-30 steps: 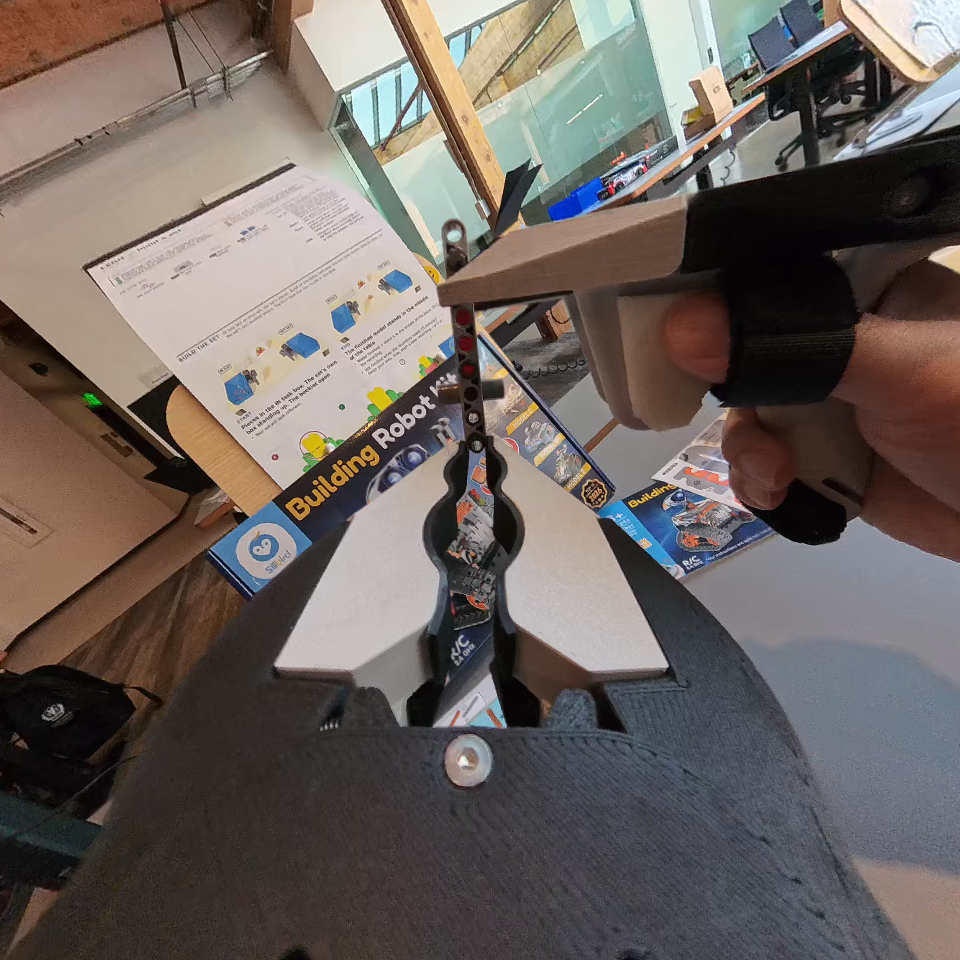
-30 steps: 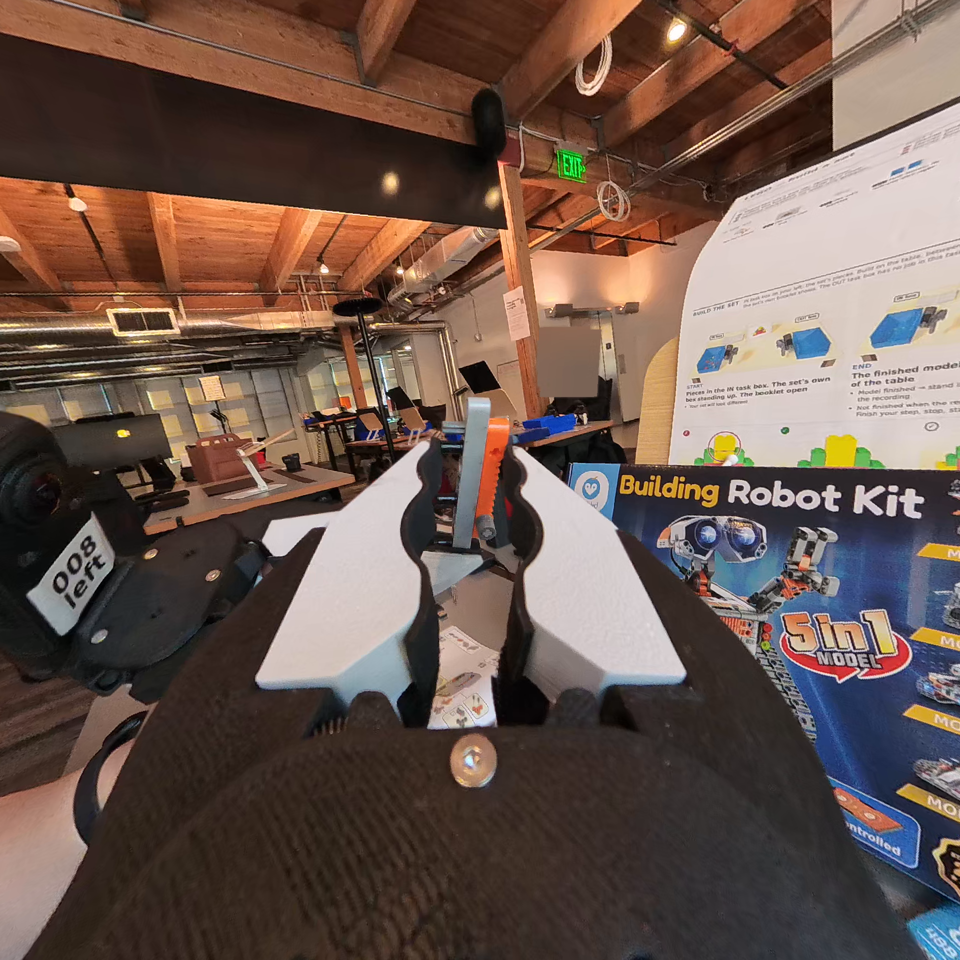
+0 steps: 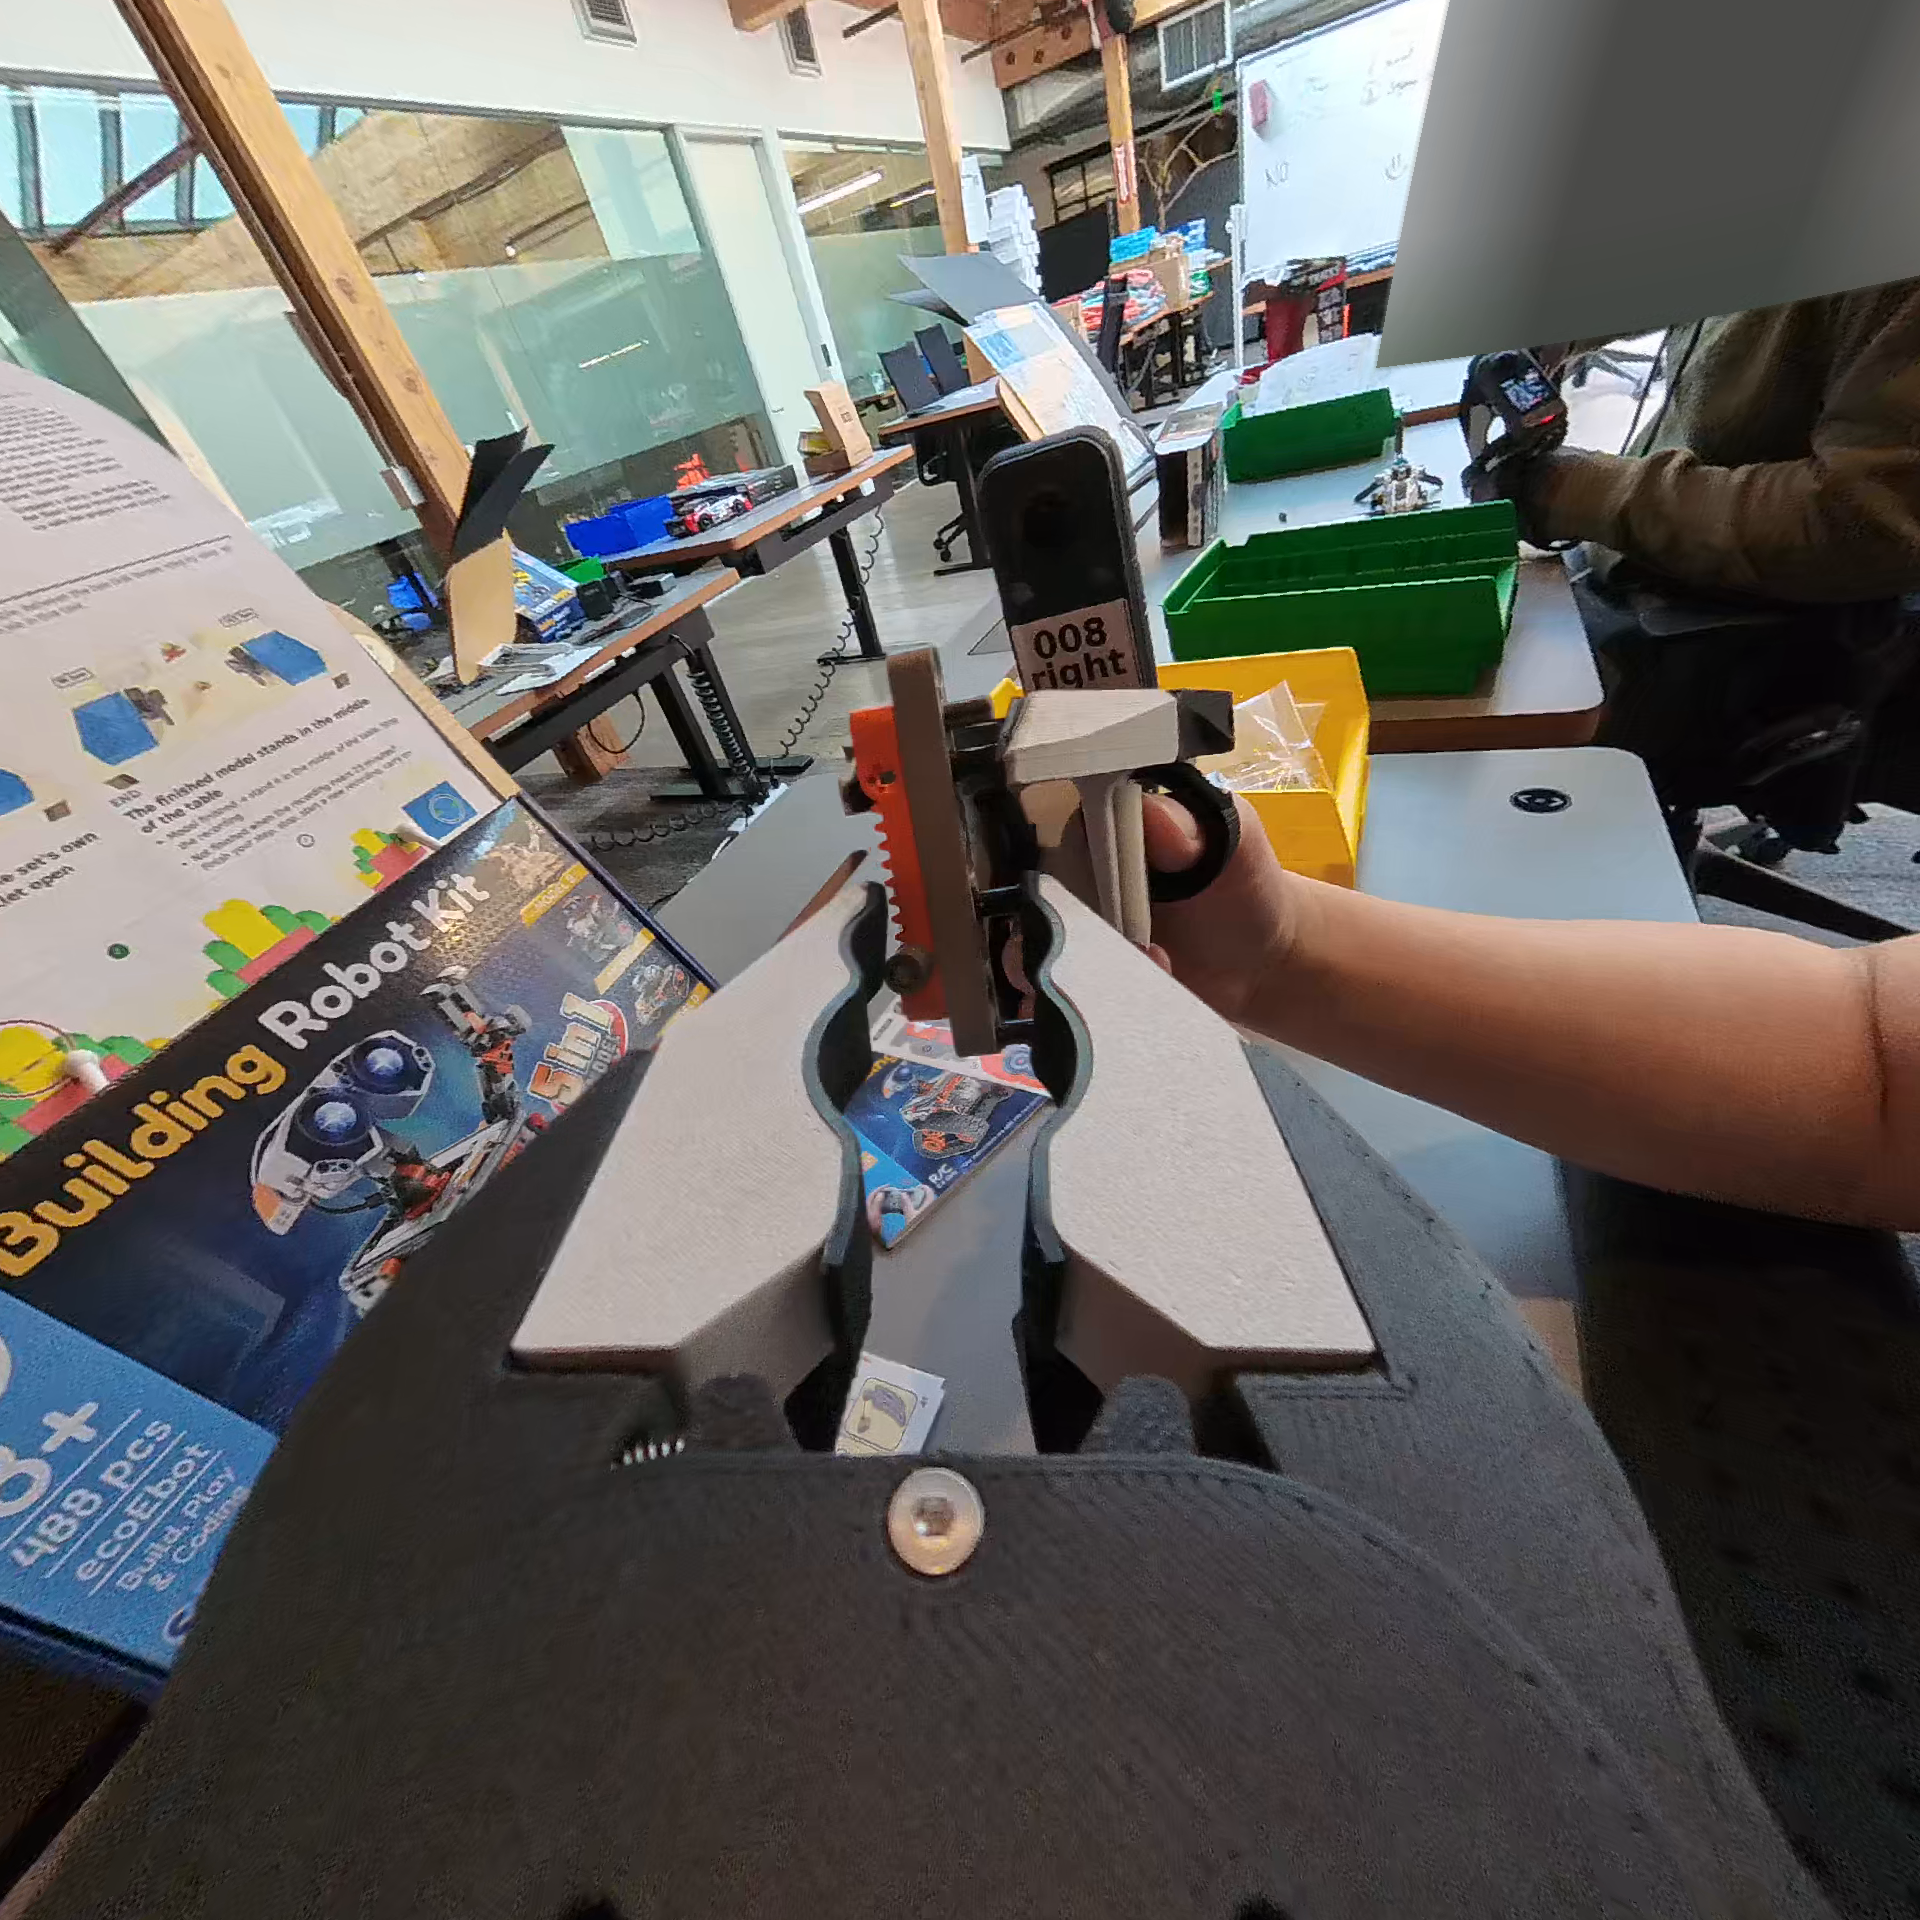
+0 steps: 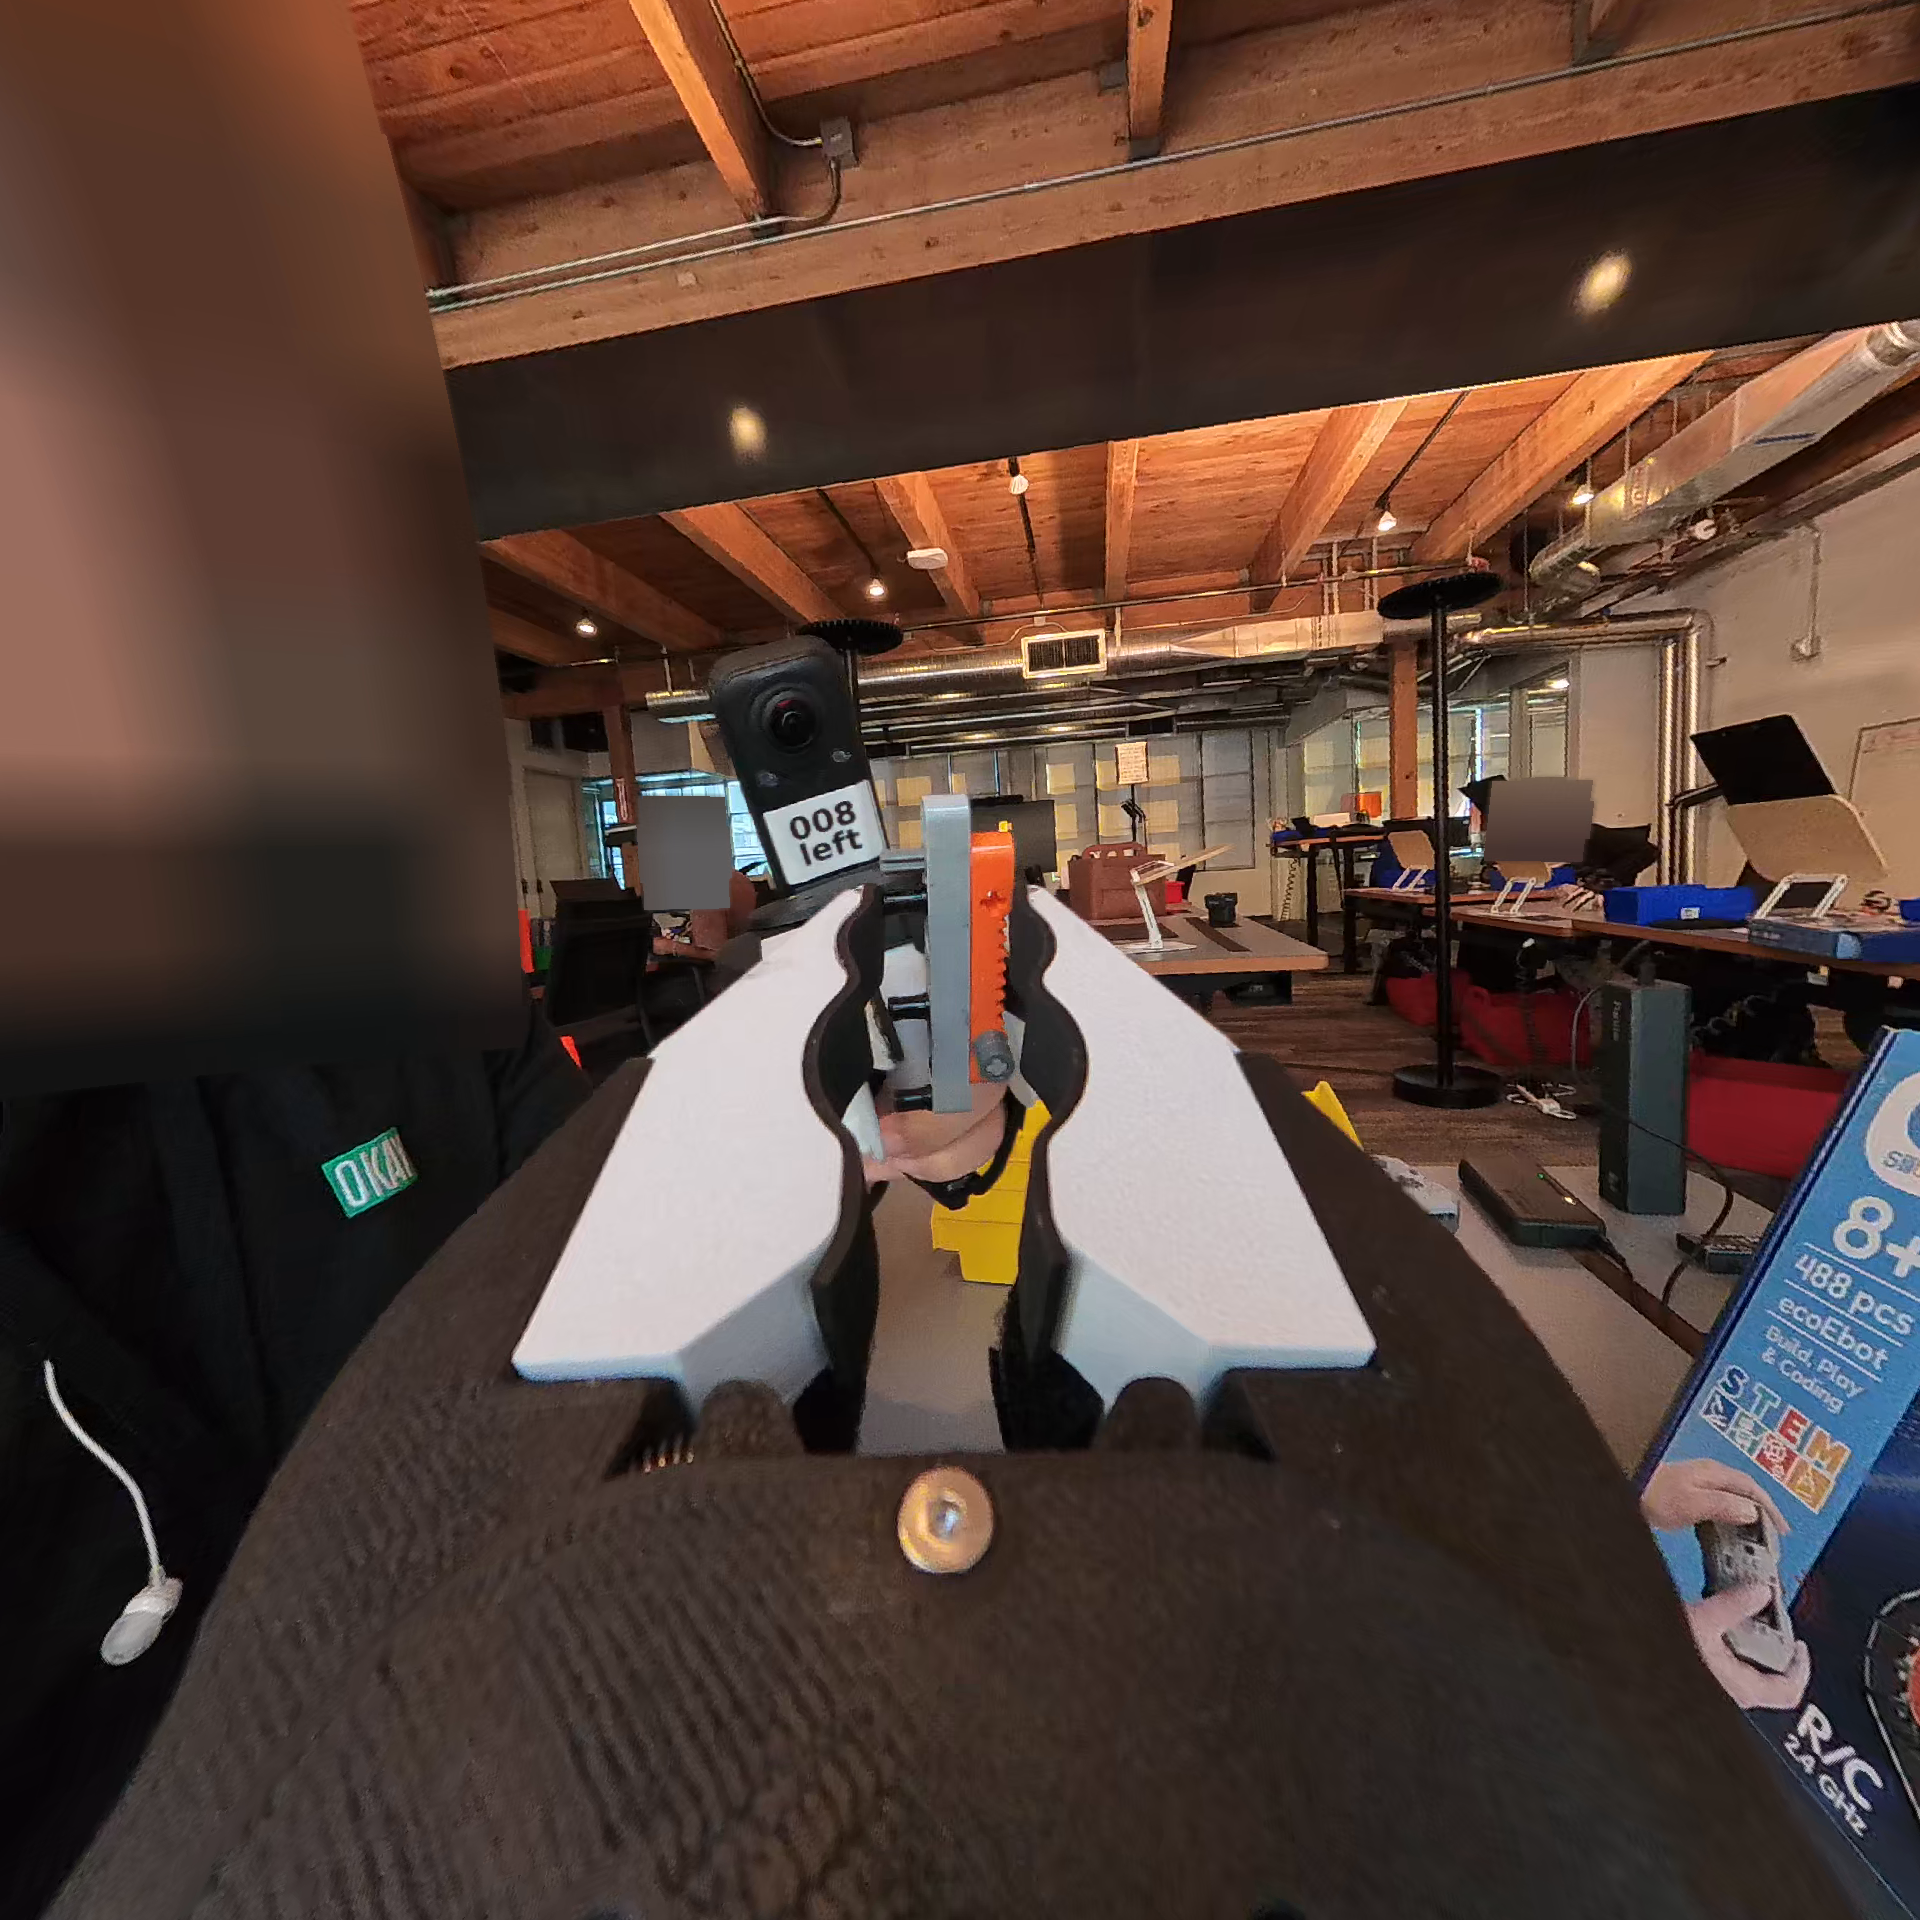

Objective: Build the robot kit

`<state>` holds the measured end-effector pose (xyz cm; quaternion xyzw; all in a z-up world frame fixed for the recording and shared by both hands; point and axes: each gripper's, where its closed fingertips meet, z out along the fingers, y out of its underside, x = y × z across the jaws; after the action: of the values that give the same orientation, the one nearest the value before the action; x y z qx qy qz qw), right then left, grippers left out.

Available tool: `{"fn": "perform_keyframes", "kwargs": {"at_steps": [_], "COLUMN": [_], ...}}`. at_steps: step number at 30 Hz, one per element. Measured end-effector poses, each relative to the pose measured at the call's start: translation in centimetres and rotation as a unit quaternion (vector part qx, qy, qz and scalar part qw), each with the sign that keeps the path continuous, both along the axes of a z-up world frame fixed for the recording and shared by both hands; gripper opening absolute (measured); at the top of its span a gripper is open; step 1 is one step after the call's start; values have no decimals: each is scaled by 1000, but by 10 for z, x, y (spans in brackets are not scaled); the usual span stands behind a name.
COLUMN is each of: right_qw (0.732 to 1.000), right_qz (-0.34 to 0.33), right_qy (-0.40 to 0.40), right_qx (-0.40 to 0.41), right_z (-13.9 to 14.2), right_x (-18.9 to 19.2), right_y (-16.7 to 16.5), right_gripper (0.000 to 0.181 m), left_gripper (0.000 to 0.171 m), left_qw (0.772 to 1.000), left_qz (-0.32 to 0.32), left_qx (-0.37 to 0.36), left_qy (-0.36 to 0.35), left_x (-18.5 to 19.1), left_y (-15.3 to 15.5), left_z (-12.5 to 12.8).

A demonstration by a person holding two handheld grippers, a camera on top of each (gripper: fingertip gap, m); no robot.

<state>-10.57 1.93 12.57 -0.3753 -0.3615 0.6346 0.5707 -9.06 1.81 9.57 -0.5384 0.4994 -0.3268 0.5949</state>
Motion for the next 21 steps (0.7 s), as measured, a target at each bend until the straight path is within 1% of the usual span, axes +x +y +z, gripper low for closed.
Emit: {"fn": "perform_keyframes", "kwargs": {"at_steps": [5, 10, 11, 12, 13, 14, 15, 18, 21], "right_qw": [1000, 1000, 999, 999, 998, 997, 995, 992, 991], "right_qz": [1, 6, 9, 14, 19, 23, 30, 43, 53], "right_qy": [-6, 12, 20, 33, 49, 66, 82, 110, 119], "right_qx": [6, 19, 25, 32, 36, 39, 42, 38, 33], "right_z": [-3, 3, 6, 10, 15, 19, 23, 27, 26], "right_x": [0, 5, 7, 11, 16, 21, 26, 33, 34], "right_y": [0, -5, -8, -12, -15, -17, -20, -22, -21], "right_gripper": [22, 22, 21, 21, 21, 21, 22, 22, 22], "left_gripper": [22, 24, 35, 51, 57, 56, 51, 31, 28], "left_qw": [1000, 1000, 1000, 999, 998, 998, 997, 997, 998], "left_qz": [-2, -9, -13, -18, -26, -36, -44, -49, -36], "left_qx": [9, -6, -15, -28, -42, -51, -54, -41, -26], "left_qy": [9, -19, -23, -24, -25, -28, -35, -54, -40], "left_x": [1, 5, 6, 7, 8, 8, 8, 8, 9], "left_y": [0, -4, -5, -6, -8, -10, -13, -19, -20], "left_z": [-4, 2, 3, 4, 3, 4, 6, 13, 12]}}
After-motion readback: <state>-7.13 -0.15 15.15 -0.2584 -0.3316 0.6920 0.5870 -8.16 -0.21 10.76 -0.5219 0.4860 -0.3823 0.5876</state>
